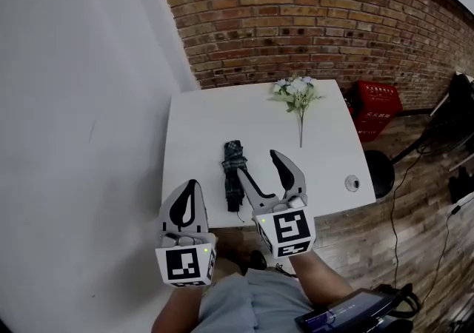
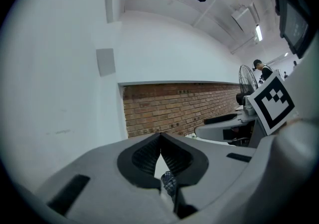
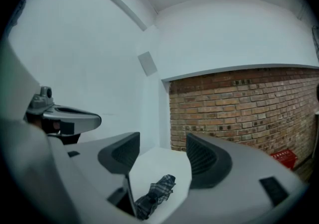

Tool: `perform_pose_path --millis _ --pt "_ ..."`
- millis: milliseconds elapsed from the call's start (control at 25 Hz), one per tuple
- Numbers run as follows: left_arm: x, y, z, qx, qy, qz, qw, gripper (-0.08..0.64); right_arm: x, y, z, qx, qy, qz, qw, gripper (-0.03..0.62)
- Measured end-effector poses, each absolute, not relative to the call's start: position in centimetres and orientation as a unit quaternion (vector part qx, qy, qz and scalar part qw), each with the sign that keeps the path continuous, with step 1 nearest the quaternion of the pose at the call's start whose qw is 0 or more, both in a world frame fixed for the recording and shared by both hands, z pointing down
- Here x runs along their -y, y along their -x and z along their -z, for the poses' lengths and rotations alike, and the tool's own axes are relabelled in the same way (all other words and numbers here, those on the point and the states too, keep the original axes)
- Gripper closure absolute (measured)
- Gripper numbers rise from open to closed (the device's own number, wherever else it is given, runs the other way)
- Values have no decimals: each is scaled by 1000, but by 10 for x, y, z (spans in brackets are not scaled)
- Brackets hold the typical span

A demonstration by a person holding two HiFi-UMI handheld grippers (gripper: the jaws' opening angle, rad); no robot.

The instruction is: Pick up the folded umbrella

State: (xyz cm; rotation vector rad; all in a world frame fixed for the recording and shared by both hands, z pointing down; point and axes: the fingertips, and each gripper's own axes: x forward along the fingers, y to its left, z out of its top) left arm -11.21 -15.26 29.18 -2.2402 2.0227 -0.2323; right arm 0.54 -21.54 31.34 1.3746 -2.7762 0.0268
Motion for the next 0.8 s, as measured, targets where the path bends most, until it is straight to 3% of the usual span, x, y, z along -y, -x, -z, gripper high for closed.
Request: perform_pose_path --millis 360,800 --pt "178 145 -295 -674 733 75 50 554 243 26 -319 898 -439 -11 33 298" --pt "226 183 -331 -661 746 87 1 554 285 63 -371 886 -451 -59 95 290"
